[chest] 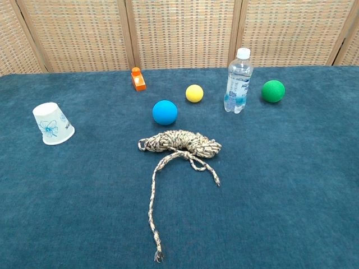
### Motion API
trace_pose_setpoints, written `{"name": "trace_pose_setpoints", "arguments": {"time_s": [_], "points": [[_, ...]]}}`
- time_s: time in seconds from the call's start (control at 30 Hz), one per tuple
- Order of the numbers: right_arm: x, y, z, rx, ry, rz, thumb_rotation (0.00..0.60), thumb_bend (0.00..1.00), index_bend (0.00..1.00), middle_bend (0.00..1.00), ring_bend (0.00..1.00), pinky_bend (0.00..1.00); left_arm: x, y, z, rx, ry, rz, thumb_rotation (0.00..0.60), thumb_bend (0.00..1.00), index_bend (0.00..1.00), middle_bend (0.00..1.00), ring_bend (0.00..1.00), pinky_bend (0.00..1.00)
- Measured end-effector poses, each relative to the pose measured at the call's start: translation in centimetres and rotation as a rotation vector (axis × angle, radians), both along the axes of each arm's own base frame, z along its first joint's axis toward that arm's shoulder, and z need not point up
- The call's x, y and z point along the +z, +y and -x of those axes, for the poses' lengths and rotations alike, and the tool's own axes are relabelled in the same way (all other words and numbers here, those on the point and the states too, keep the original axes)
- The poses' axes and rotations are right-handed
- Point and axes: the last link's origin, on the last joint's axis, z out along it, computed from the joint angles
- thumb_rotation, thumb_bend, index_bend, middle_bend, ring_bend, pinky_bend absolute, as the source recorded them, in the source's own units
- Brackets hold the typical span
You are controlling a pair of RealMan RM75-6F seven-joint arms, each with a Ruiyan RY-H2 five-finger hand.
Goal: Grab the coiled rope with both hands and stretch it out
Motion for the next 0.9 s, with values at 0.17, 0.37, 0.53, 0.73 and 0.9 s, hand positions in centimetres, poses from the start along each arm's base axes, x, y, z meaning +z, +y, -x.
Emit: {"name": "trace_pose_setpoints", "arguments": {"time_s": [0.17,0.37,0.53,0.73,0.9], "points": [[-0.2,0.0,0.0,0.0,0.001,-0.01,0.6,0.0,0.13,0.0,0.0,0.0,0.1,0.0,0.0,-0.001,-0.003,0.0,0.6,0.0,0.0,0.0,0.0,0.0],[-0.9,-0.6,-0.1,0.014,0.014,-0.046,0.6,0.0,0.16,0.0,0.0,0.0,0.0,0.0,-0.1,-0.005,0.001,-0.003,0.6,0.0,0.0,0.0,0.0,0.0],[-2.0,-2.2,-0.8,0.071,0.067,-0.125,0.6,0.0,0.21,0.0,0.0,0.0,-0.3,0.1,-0.2,-0.002,0.012,0.002,0.6,0.0,0.0,0.0,0.0,0.0],[-4.0,-5.1,-3.1,0.199,0.134,-0.287,0.6,0.0,0.26,0.0,0.0,0.0,-0.9,0.3,-0.4,0.009,0.035,0.011,0.6,0.0,0.0,0.0,0.0,0.0],[-6.1,-7.5,-5.7,0.344,0.209,-0.399,0.6,0.06,0.35,0.0,0.0,0.0,-1.3,0.5,-0.5,0.015,0.046,0.017,0.6,0.0,0.0,0.0,0.0,0.0]]}}
